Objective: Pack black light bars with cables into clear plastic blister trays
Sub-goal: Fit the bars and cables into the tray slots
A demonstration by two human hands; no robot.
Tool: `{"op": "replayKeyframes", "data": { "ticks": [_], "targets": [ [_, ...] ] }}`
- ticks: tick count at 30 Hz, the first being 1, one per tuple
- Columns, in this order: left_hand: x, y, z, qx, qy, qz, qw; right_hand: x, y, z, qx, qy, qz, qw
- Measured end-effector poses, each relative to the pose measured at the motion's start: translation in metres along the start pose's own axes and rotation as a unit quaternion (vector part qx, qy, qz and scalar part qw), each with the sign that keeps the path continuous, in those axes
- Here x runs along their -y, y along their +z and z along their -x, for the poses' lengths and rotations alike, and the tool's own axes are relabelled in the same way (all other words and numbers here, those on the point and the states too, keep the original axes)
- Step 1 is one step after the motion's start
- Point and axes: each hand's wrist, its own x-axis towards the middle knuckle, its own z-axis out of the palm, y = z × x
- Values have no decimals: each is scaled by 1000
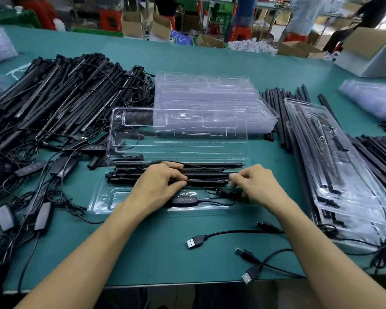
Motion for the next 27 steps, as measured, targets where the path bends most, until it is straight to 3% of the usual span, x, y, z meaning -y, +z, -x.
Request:
{"op": "replayKeyframes", "data": {
  "ticks": [4,10,17,22,24,27],
  "targets": [
    [-1,0,4,-15,19,-6,1000,-12,7,1,-68,-16,-40,997],
    [-3,-2,8,-31,106,-25,994,-22,12,2,-171,-108,62,977],
    [4,-10,22,-94,118,-162,975,-22,21,14,-148,-181,133,963],
    [-3,-21,28,-222,227,-249,915,-20,25,15,-156,-149,175,961],
    [-5,-22,23,-226,198,-244,922,-21,24,13,-152,-128,160,967],
    [1,-24,11,-144,86,-173,971,-23,21,13,-144,-125,145,971]
  ]
}}
